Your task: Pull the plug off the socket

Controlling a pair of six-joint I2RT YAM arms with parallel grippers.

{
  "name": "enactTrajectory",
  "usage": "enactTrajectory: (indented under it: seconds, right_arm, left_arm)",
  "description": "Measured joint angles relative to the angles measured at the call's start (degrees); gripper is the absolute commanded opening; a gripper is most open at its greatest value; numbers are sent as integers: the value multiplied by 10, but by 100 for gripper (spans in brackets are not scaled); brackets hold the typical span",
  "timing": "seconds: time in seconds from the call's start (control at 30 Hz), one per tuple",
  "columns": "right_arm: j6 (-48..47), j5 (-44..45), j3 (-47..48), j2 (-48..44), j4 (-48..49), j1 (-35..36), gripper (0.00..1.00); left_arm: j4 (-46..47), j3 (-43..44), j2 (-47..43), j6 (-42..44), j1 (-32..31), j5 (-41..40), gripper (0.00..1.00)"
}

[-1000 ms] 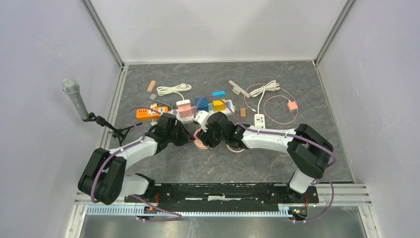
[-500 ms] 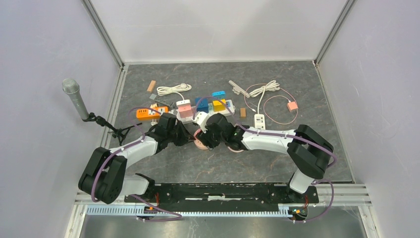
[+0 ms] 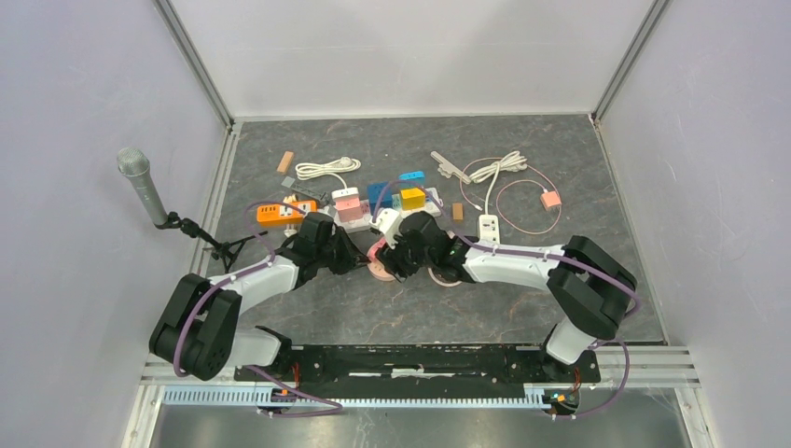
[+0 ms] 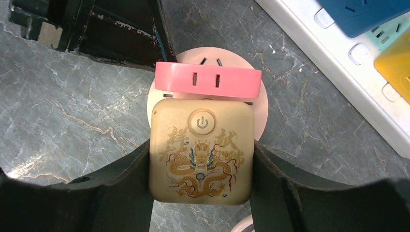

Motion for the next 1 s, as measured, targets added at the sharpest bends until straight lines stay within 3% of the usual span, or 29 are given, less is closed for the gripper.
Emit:
enactTrajectory:
  seconds: [0.17, 0.47, 0.83, 1.0]
  right_arm:
    - [-17, 6, 1, -6, -7, 0, 0]
    - [24, -107, -34, -24, 38, -68, 0]
    - [-76, 31, -13, -22, -5, 9, 0]
    - [-104, 49, -5, -17, -13, 15, 0]
  left_arm:
    - [4, 0, 4, 0, 0, 5, 19]
    - [21, 8, 20, 0, -6, 14, 19]
    - [7, 17, 28, 0, -6, 17, 19]
    - [8, 24, 37, 0, -6, 20, 19]
